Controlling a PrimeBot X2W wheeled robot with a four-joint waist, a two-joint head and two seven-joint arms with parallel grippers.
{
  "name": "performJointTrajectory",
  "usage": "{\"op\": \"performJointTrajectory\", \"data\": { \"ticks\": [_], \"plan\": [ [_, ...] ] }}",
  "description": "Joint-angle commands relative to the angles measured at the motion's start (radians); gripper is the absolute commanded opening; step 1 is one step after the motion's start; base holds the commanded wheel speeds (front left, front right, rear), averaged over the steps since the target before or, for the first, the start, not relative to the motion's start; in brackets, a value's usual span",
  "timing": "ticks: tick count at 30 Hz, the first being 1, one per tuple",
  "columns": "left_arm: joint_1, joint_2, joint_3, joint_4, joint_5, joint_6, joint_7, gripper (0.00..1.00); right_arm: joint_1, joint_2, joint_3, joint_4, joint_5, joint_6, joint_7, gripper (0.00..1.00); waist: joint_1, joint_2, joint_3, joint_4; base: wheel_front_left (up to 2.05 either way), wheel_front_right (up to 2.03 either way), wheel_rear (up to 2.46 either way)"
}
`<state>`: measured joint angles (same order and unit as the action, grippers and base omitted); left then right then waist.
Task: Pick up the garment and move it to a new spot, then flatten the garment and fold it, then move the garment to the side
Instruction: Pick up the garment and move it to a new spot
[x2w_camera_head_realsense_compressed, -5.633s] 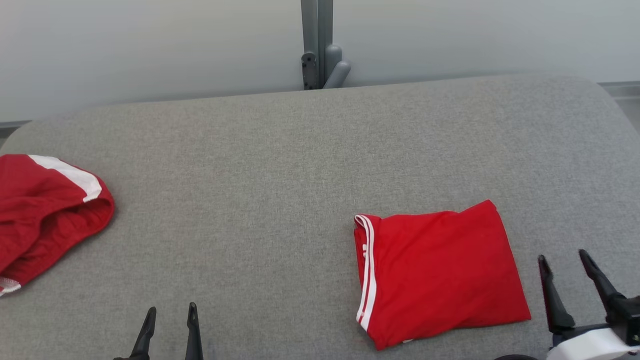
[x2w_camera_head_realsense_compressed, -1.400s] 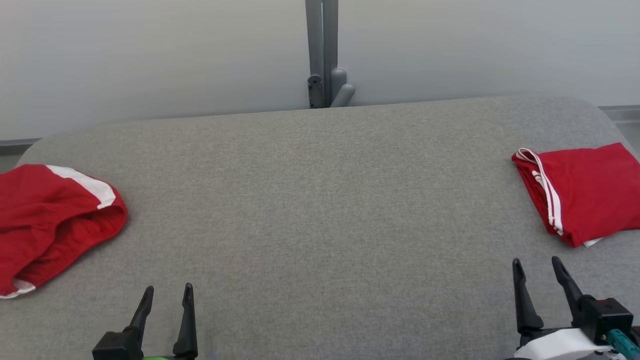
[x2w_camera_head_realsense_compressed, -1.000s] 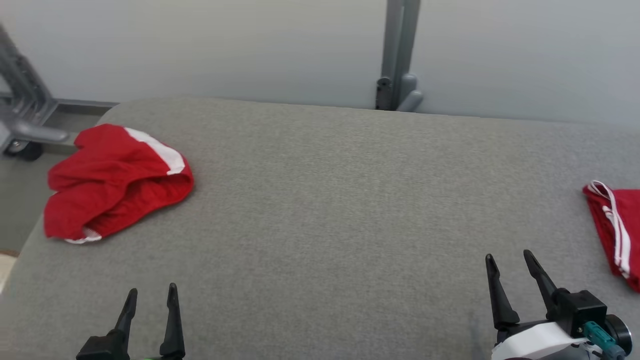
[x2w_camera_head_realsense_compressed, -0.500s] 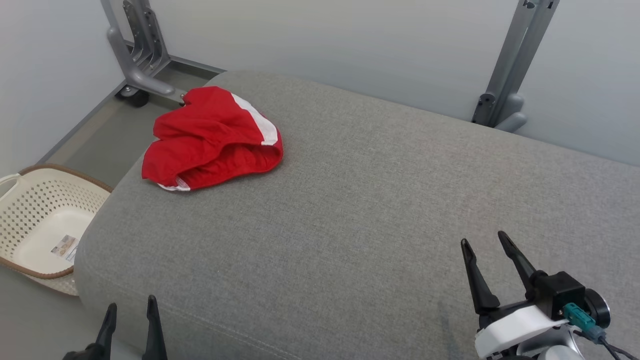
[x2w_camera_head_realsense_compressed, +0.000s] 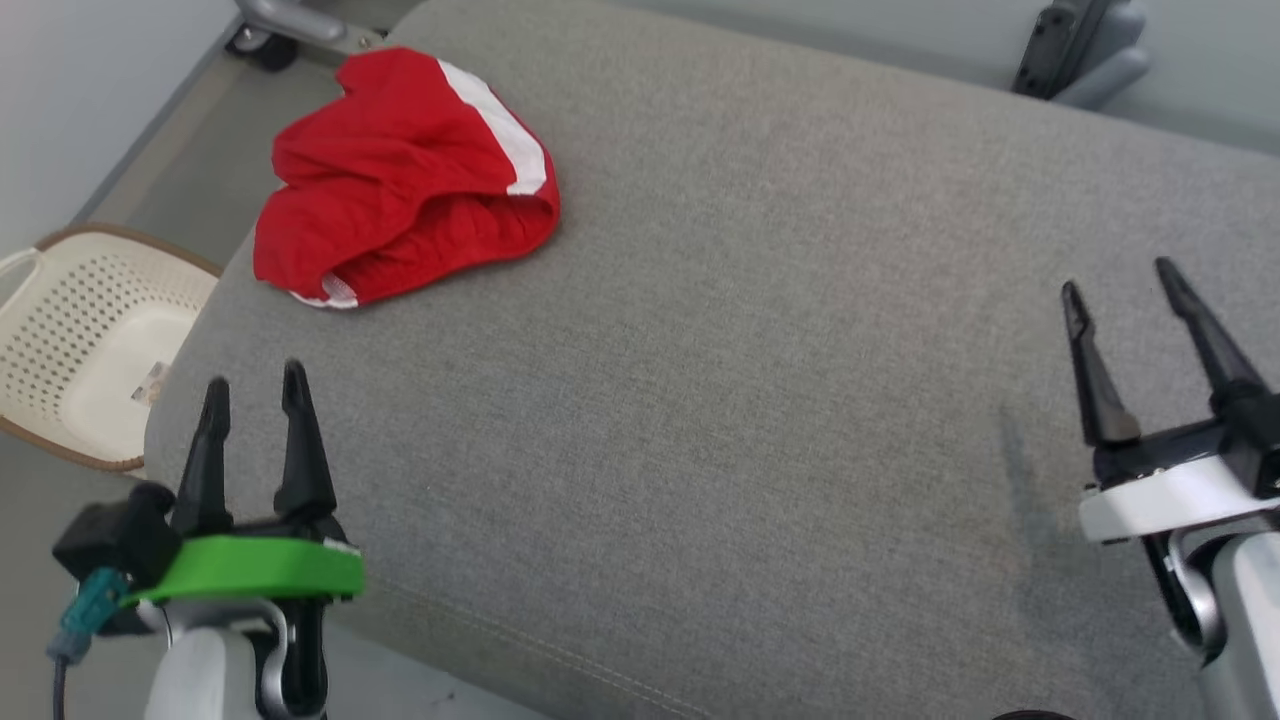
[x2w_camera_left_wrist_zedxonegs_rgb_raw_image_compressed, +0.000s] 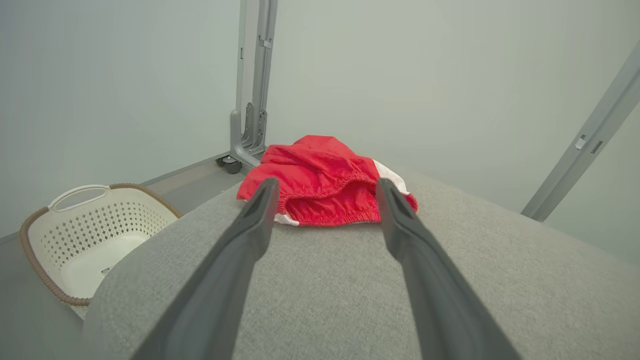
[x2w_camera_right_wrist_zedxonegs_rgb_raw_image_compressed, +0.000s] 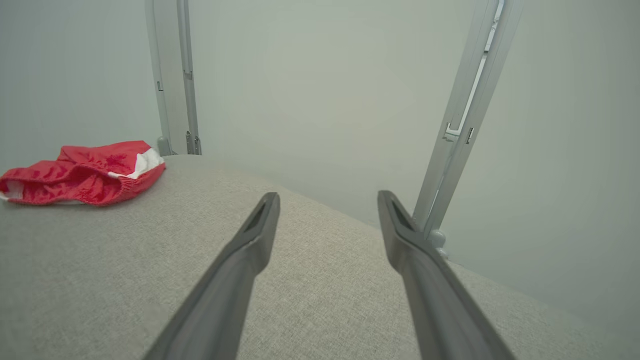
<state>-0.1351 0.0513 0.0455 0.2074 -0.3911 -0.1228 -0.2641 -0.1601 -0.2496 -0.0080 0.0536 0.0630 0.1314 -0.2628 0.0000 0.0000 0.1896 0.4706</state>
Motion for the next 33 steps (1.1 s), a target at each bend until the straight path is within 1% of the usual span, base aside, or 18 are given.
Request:
{"op": "performJointTrajectory", "data": {
  "ticks": [1,4,6,8,9,11,14,15,18,21,24,28,31,32,33],
  "plan": [
    [-0.067,0.000,-0.005,0.012,-0.020,-0.005,0.000,1.00,-0.032,-0.028,-0.016,-0.017,-0.008,-0.001,-0.003,1.00,0.0000,0.0000,0.295,-0.078,0.00,0.00,0.00],
    [-0.175,0.027,-0.017,0.045,-0.052,-0.008,0.000,1.00,-0.064,-0.065,-0.038,-0.050,-0.017,-0.001,-0.003,1.00,0.0000,0.0000,0.380,-0.078,0.00,0.00,0.00],
    [-0.244,0.049,-0.039,0.082,-0.094,-0.008,0.000,1.00,-0.079,-0.085,-0.050,-0.067,-0.022,-0.001,-0.002,1.00,0.0000,0.0000,0.419,-0.074,0.00,0.00,0.00],
    [-0.319,0.101,-0.048,0.131,-0.102,-0.008,0.000,1.00,-0.082,-0.100,-0.046,-0.079,-0.024,-0.001,0.001,1.00,0.0000,0.0000,0.440,-0.075,0.00,0.00,0.00],
    [-0.391,0.130,-0.064,0.197,-0.139,-0.008,0.000,1.00,-0.088,-0.109,-0.030,-0.092,-0.028,-0.001,0.006,1.00,0.0000,0.0000,0.453,-0.081,0.00,0.00,0.00],
    [-0.469,0.170,-0.091,0.277,-0.178,-0.008,0.003,1.00,-0.097,-0.117,-0.021,-0.106,-0.026,-0.001,0.016,1.00,0.0000,0.0000,0.464,-0.087,0.00,0.00,0.00],
    [-0.577,0.235,-0.147,0.410,-0.246,-0.008,0.048,1.00,-0.095,-0.120,-0.001,-0.125,-0.021,-0.001,0.030,1.00,0.0000,0.0000,0.466,-0.102,0.00,0.00,0.00],
    [-0.577,0.235,-0.147,0.410,-0.246,-0.008,0.048,1.00,-0.095,-0.120,-0.001,-0.125,-0.021,-0.001,0.030,1.00,0.0000,0.0000,0.466,-0.102,0.00,0.00,0.00],
    [-0.668,0.280,-0.182,0.532,-0.311,-0.007,0.105,1.00,-0.083,-0.120,0.016,-0.146,-0.017,-0.001,0.046,1.00,0.0000,0.0000,0.469,-0.122,0.00,0.00,0.00],
    [-0.740,0.302,-0.196,0.642,-0.363,-0.007,0.138,1.00,-0.067,-0.126,0.025,-0.172,-0.014,-0.001,0.063,1.00,0.0000,0.0000,0.473,-0.142,0.00,0.00,0.00],
    [-0.779,0.309,-0.221,0.734,-0.399,-0.007,0.162,1.00,-0.052,-0.123,0.020,-0.201,-0.013,-0.001,0.079,1.00,0.0000,0.0000,0.474,-0.160,0.00,0.00,0.00],
    [-0.801,0.297,-0.265,0.834,-0.423,-0.007,0.218,1.00,-0.032,-0.117,-0.003,-0.234,-0.010,-0.001,0.093,1.00,0.0000,0.0000,0.472,-0.170,0.00,0.00,0.00],
    [-0.786,0.287,-0.311,0.872,-0.436,-0.007,0.258,0.99,-0.019,-0.111,-0.009,-0.250,-0.006,-0.001,0.098,1.00,0.0000,0.0000,0.463,-0.174,0.00,0.00,0.00],
    [-0.781,0.286,-0.325,0.878,-0.441,-0.007,0.271,0.36,-0.017,-0.109,-0.009,-0.252,-0.005,-0.001,0.100,1.00,0.0000,0.0000,0.458,-0.174,0.00,0.00,0.00],
    [-0.774,0.288,-0.341,0.875,-0.448,-0.007,0.280,0.00,-0.017,-0.105,-0.011,-0.252,-0.003,-0.001,0.100,1.00,0.0000,0.0000,0.453,-0.174,0.00,0.00,0.00]
  ]
}}
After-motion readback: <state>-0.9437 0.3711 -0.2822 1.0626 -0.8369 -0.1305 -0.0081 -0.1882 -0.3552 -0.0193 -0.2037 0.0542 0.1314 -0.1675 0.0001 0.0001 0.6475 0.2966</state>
